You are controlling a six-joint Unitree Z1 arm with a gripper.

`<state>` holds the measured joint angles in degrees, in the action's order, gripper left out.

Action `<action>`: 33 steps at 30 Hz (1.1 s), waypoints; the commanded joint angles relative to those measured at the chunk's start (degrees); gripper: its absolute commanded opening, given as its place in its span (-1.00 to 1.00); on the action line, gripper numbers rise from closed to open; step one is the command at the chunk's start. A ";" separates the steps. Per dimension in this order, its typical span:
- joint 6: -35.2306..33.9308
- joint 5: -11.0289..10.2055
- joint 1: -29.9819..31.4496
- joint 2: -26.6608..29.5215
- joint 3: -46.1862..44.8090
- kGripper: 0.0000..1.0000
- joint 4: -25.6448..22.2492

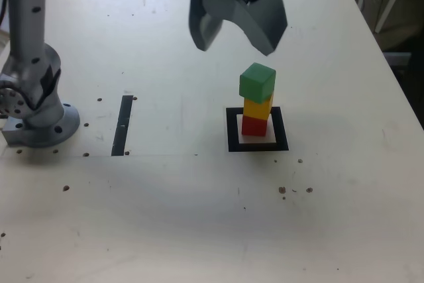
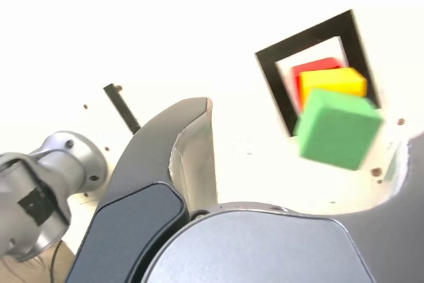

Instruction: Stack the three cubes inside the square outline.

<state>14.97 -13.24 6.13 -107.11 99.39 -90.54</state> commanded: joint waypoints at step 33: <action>-16.72 11.80 0.11 17.24 -49.21 1.00 24.19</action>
<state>-1.66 -1.72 6.15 -90.12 50.73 -66.85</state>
